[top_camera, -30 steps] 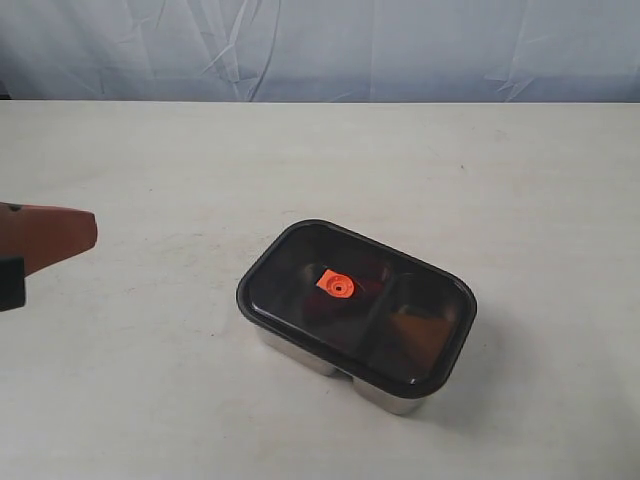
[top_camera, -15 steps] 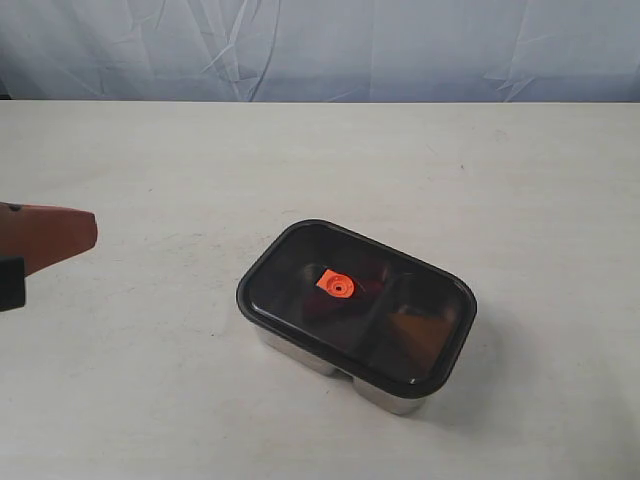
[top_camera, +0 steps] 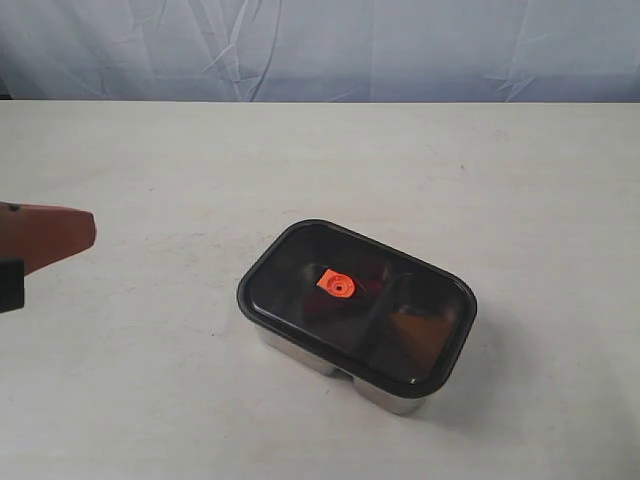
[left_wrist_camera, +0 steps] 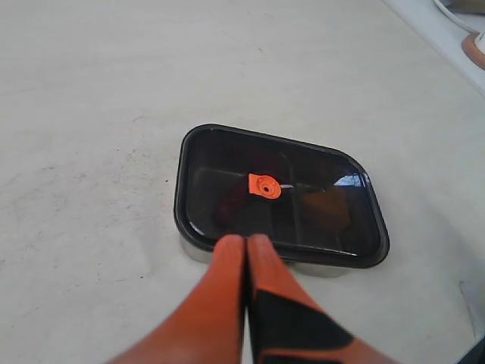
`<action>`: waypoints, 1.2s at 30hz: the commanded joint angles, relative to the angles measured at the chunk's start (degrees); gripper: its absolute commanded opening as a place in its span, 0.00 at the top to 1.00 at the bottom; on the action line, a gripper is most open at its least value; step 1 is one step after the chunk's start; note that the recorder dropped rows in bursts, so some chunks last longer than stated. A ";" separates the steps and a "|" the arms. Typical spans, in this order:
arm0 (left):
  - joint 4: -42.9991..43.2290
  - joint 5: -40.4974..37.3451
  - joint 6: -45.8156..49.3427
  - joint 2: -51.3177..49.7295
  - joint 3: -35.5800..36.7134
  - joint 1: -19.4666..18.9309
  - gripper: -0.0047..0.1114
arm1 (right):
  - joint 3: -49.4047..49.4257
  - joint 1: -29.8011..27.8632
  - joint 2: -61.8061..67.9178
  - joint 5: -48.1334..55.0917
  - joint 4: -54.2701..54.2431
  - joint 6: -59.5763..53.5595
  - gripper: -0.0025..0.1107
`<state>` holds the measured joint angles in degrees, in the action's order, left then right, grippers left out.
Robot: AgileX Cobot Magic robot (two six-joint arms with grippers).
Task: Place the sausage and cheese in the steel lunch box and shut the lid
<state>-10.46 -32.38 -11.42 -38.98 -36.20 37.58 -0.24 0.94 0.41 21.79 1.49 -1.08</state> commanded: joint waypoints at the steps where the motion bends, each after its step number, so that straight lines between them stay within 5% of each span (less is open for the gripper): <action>1: 2.82 0.86 -0.02 3.20 0.55 -2.05 0.96 | 0.24 -0.26 -0.41 -0.92 0.51 -0.40 0.98; 8: 8.30 18.89 3.15 17.23 15.33 -21.73 0.96 | 0.24 -0.26 -0.41 -1.04 -0.57 -0.40 0.98; 10: 6.97 19.14 6.48 22.91 19.61 -27.80 0.96 | 0.24 -0.26 -0.41 -1.04 -0.57 -0.40 0.98; 15: 6.53 18.65 8.93 29.78 24.47 -35.33 0.96 | 0.24 -0.26 -0.41 -1.04 -0.57 -0.40 0.98; 36: 6.95 21.62 10.30 37.61 36.20 -38.72 0.96 | 0.24 -0.26 -0.41 -1.04 -0.80 -0.40 0.98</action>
<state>-2.86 -12.63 -1.65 -2.64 -0.38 -0.34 -0.24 0.94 0.41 21.58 0.74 -1.11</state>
